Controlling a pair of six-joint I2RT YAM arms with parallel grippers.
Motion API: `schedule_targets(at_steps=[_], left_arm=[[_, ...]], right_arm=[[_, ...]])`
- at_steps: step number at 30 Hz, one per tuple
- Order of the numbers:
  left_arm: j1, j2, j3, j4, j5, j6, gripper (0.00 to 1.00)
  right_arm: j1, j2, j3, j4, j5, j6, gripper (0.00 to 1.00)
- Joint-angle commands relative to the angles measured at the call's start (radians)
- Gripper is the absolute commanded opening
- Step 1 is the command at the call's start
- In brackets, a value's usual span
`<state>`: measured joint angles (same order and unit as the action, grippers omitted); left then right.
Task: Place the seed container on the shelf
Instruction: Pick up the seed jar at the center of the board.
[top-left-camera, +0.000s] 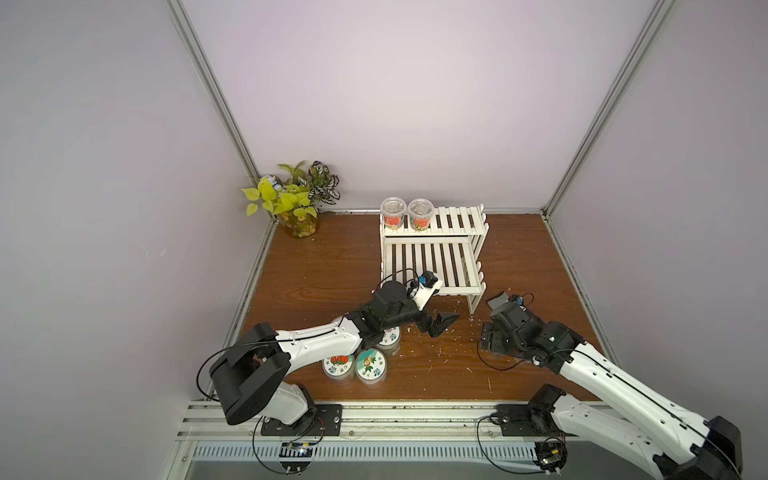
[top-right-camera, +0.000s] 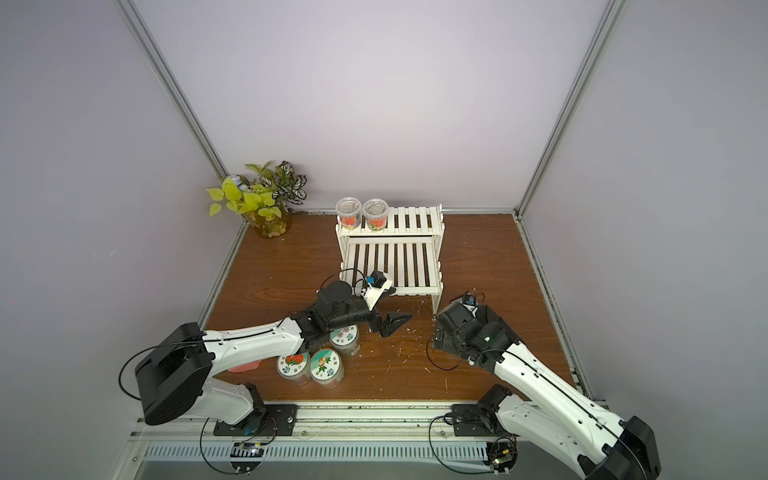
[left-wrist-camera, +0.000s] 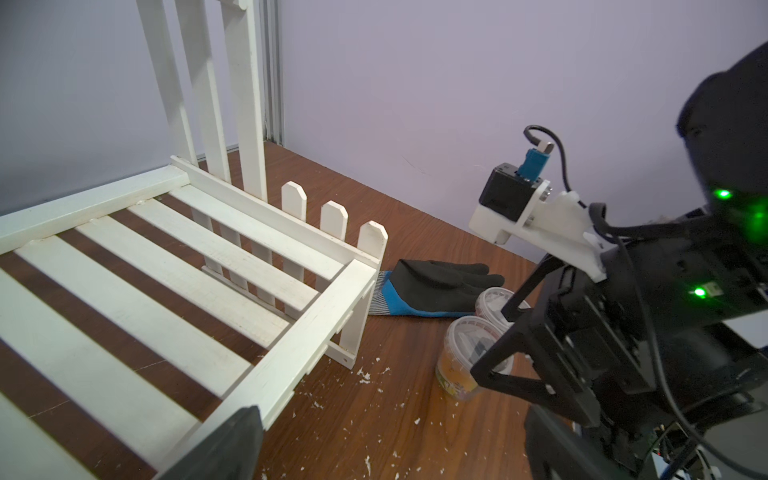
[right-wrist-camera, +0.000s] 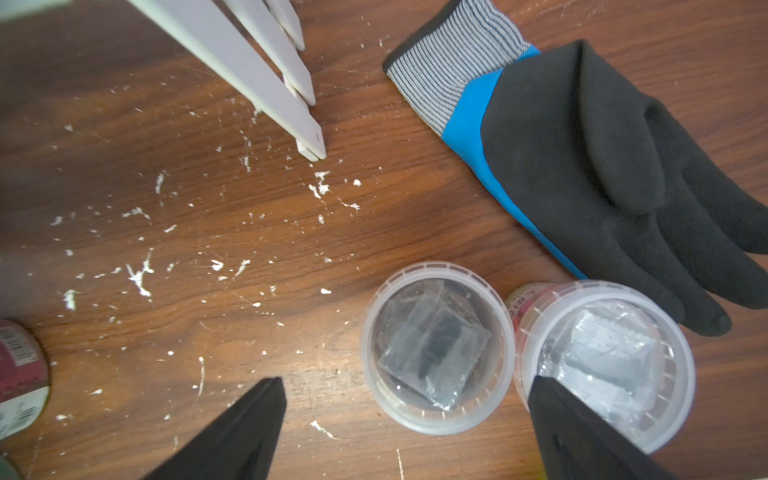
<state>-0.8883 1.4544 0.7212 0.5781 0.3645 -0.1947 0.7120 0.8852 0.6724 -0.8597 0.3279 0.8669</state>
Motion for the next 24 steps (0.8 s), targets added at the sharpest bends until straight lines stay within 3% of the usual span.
schedule_targets(at_steps=[1, 12, 24], left_arm=[[-0.005, 0.027, 0.035, 0.022, 0.087, 0.000, 1.00], [-0.008, 0.102, 0.076, -0.067, 0.207, 0.035, 1.00], [-0.008, 0.105, 0.073, -0.093, 0.191, 0.046, 1.00]], right_arm=[[0.001, 0.012, -0.020, 0.013, -0.003, 0.011, 0.99], [0.001, 0.033, -0.053, 0.089, -0.050, -0.024, 0.99], [0.001, 0.016, -0.027, 0.064, -0.018, -0.017, 0.99]])
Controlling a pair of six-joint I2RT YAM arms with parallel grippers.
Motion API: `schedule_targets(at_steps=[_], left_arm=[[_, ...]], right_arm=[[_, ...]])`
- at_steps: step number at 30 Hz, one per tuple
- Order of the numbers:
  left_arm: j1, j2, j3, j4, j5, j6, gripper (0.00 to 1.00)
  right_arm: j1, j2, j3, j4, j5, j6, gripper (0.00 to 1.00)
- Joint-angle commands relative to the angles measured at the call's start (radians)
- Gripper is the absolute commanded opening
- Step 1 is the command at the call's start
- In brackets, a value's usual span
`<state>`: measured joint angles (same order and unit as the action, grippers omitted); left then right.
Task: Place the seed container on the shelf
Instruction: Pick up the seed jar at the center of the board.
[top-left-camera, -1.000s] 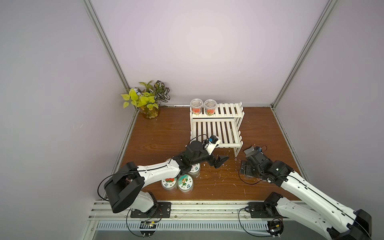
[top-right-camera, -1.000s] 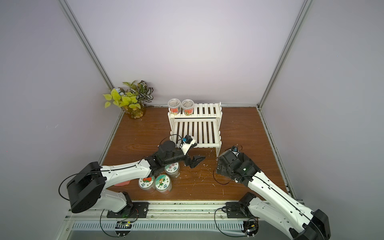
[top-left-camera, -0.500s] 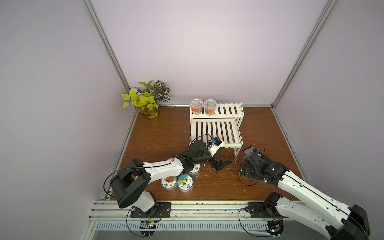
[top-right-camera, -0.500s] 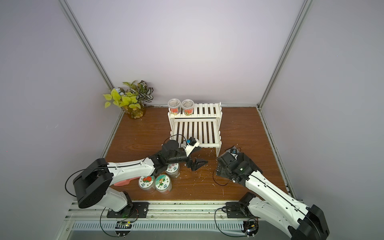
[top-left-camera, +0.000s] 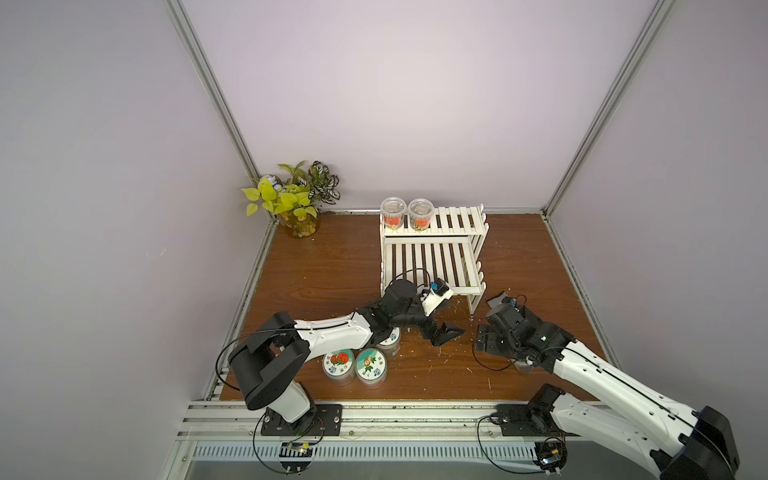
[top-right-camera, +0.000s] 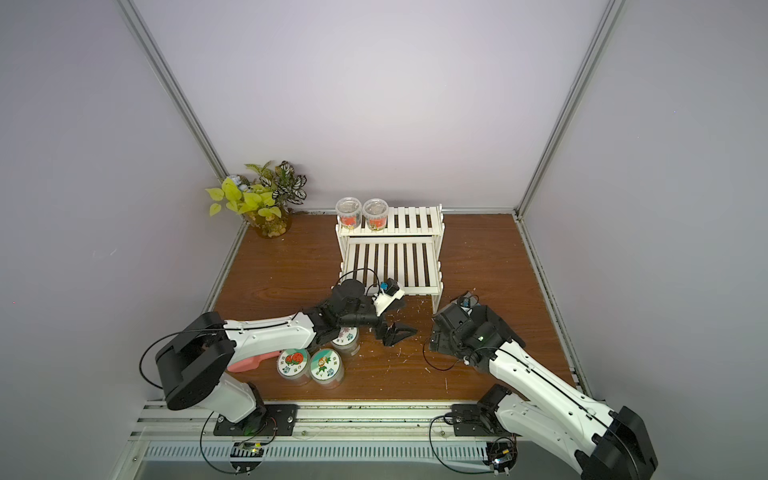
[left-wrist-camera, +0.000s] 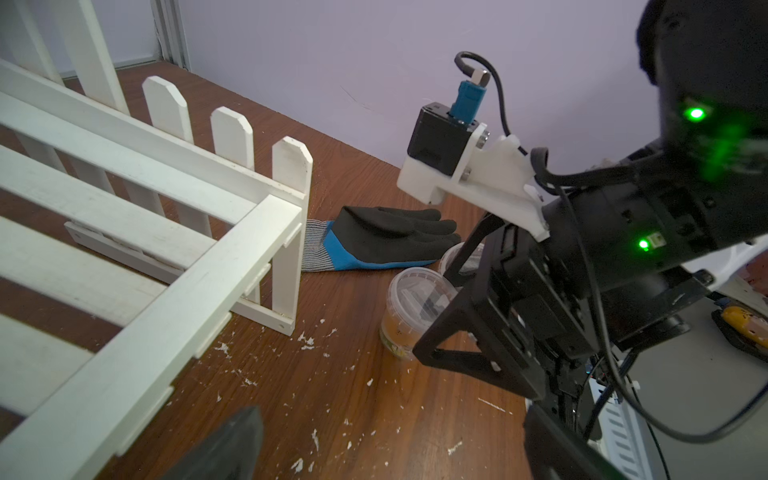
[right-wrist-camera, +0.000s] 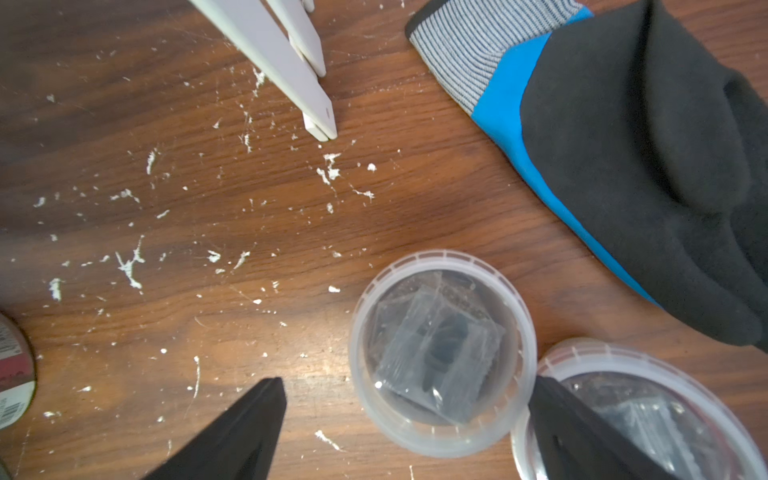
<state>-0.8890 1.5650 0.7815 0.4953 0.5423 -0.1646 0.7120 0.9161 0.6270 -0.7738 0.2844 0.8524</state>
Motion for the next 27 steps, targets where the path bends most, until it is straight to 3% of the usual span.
schedule_targets(at_steps=[1, 11, 27], left_arm=[[-0.008, -0.006, 0.014, -0.010, 0.012, 0.016, 1.00], [-0.008, -0.011, 0.011, -0.001, 0.014, 0.009, 1.00], [-0.014, 0.006, 0.013, 0.004, 0.030, 0.001, 1.00]], right_arm=[[0.001, -0.016, 0.020, -0.032, 0.034, 0.004, 0.99], [0.001, -0.070, 0.046, -0.070, 0.061, 0.022, 0.99], [-0.002, 0.021, 0.019, 0.025, 0.060, -0.006, 0.99]])
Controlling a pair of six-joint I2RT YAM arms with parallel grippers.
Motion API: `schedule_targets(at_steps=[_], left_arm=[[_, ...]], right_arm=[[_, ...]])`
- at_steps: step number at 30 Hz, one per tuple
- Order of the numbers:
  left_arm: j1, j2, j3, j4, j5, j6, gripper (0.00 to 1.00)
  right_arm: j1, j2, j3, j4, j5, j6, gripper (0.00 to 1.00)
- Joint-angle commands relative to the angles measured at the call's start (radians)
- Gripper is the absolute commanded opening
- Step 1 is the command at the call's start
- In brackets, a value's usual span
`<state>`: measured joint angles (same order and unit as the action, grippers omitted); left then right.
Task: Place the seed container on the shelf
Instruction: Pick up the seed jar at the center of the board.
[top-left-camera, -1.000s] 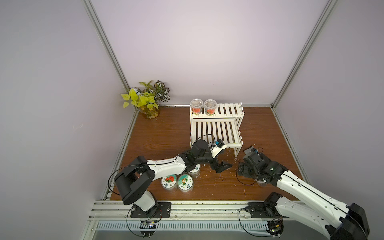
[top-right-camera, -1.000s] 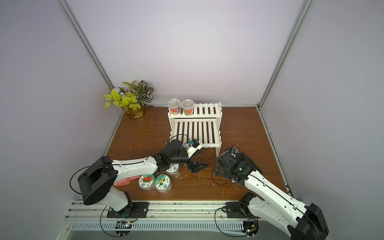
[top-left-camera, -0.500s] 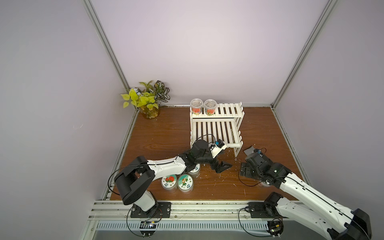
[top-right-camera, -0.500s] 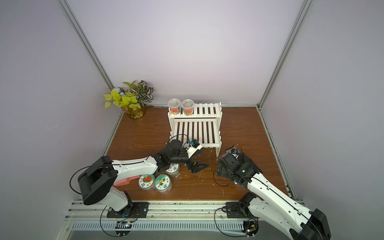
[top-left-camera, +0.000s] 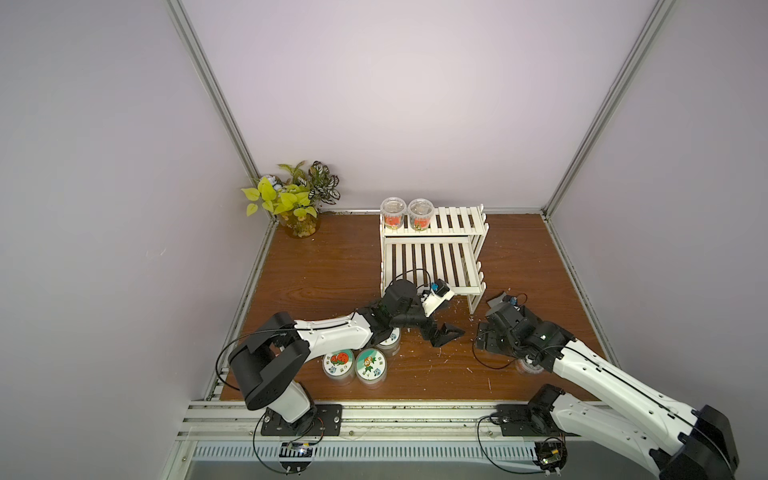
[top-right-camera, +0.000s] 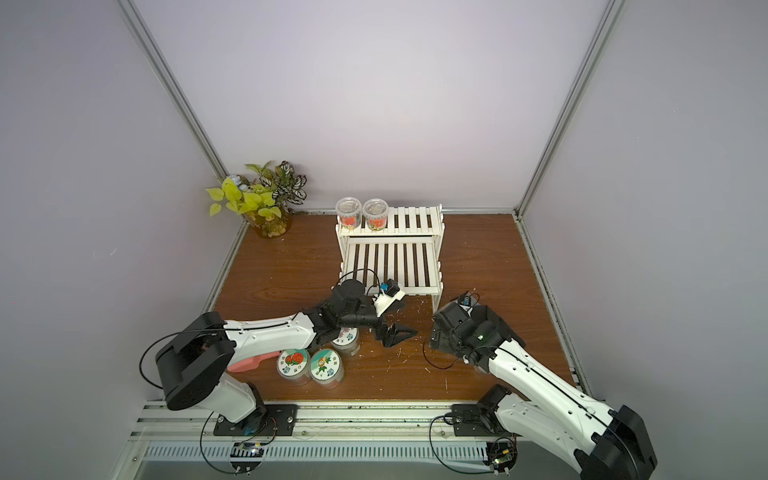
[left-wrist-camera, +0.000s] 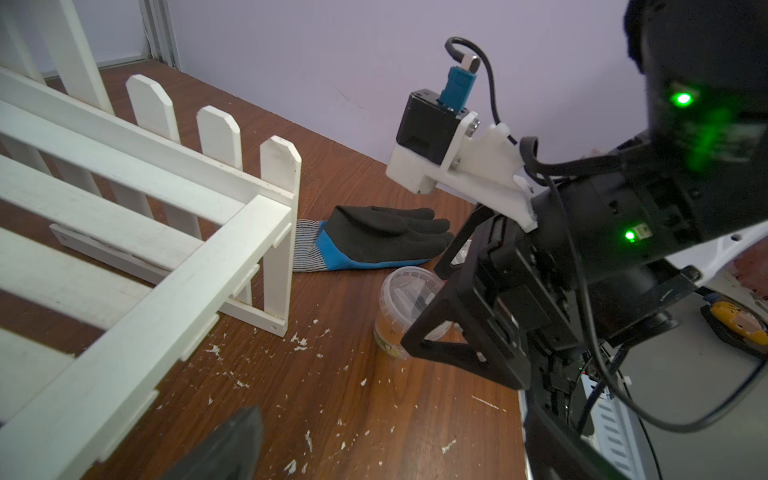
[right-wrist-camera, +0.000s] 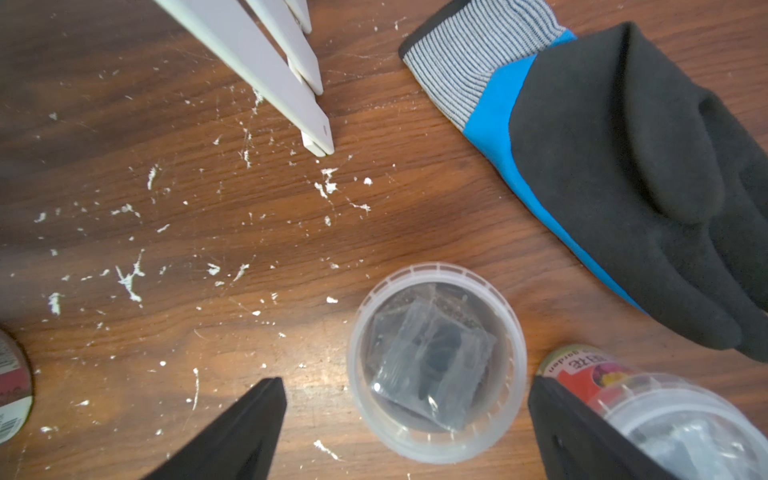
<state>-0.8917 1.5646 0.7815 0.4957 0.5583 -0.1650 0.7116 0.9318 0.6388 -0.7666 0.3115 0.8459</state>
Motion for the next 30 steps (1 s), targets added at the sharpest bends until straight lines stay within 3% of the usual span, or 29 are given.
schedule_targets(at_steps=[1, 12, 21, 27, 30], left_arm=[[-0.012, 0.006, 0.012, 0.003, 0.012, 0.001, 1.00], [-0.009, 0.000, 0.011, -0.006, -0.002, 0.006, 1.00], [-0.011, 0.000, 0.015, -0.012, -0.005, 0.008, 1.00], [-0.011, -0.013, 0.013, -0.038, -0.043, 0.021, 0.99], [-0.012, -0.040, -0.004, -0.055, -0.092, 0.039, 0.99]], right_arm=[[-0.001, 0.007, 0.003, 0.022, 0.032, 0.003, 0.99], [-0.018, 0.017, -0.034, 0.054, 0.062, 0.035, 0.94], [-0.034, 0.037, -0.060, 0.101, 0.049, 0.017, 0.82], [-0.037, 0.030, -0.066, 0.168, -0.035, -0.066, 0.66], [-0.032, 0.015, -0.074, 0.208, -0.117, -0.119, 0.65]])
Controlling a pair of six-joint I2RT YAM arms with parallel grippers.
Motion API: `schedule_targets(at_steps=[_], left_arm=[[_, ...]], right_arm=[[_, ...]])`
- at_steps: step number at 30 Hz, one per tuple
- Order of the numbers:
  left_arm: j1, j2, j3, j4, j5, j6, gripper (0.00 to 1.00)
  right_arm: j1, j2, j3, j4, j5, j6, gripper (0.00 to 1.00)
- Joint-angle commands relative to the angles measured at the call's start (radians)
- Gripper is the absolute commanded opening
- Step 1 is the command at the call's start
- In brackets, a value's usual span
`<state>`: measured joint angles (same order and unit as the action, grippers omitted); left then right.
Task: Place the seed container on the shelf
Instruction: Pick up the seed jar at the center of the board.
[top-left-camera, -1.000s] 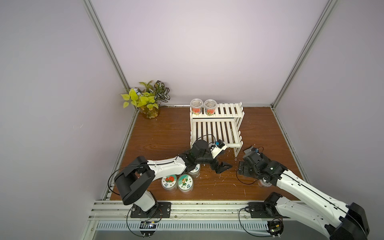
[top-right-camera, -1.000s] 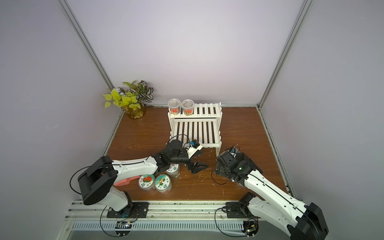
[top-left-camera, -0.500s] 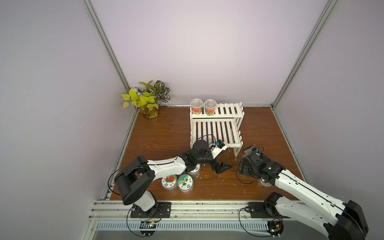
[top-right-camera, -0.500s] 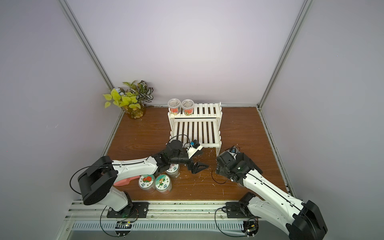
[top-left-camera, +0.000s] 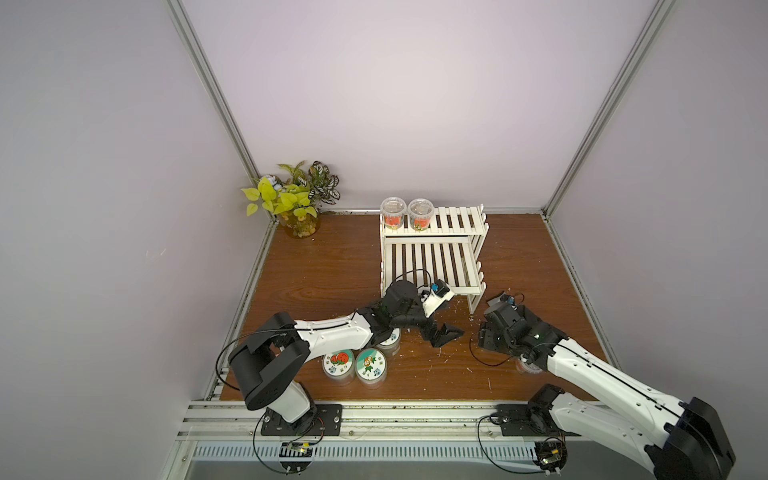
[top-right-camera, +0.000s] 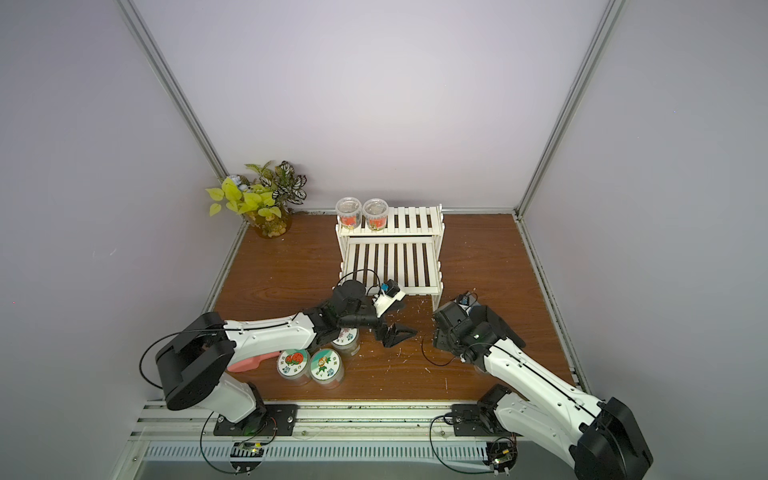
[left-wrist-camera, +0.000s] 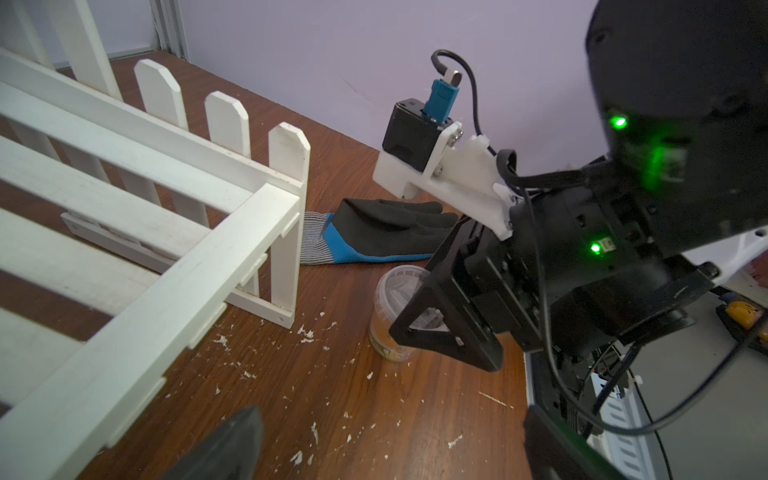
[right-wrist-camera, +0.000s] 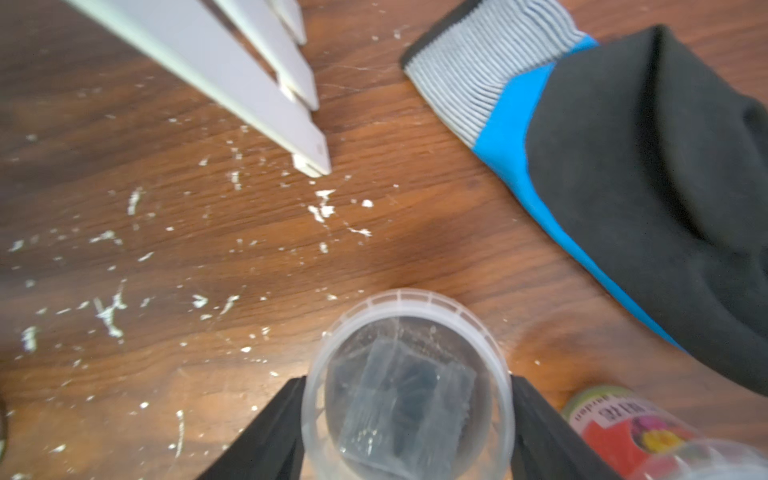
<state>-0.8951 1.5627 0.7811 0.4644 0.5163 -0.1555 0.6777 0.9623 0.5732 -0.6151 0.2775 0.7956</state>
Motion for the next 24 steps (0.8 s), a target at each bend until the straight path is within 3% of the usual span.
schedule_targets(at_steps=[1, 4, 15, 20, 24], left_arm=[[-0.008, -0.048, -0.014, -0.023, -0.063, 0.034, 0.99], [-0.007, -0.079, -0.043, -0.048, -0.096, 0.056, 1.00], [-0.001, -0.221, -0.146, -0.187, -0.204, 0.140, 1.00], [-0.001, -0.266, -0.187, -0.181, -0.230, 0.163, 1.00], [-0.001, -0.261, -0.177, -0.184, -0.229, 0.169, 1.00]], right_arm=[[0.008, -0.017, -0.008, 0.061, -0.096, -0.077, 0.65], [0.059, -0.003, 0.003, 0.073, -0.142, -0.115, 0.67], [0.243, 0.091, 0.056, 0.092, -0.095, -0.247, 0.72], [0.264, 0.131, 0.071, 0.078, -0.089, -0.297, 0.76], [0.267, 0.145, 0.095, 0.044, -0.047, -0.258, 0.85]])
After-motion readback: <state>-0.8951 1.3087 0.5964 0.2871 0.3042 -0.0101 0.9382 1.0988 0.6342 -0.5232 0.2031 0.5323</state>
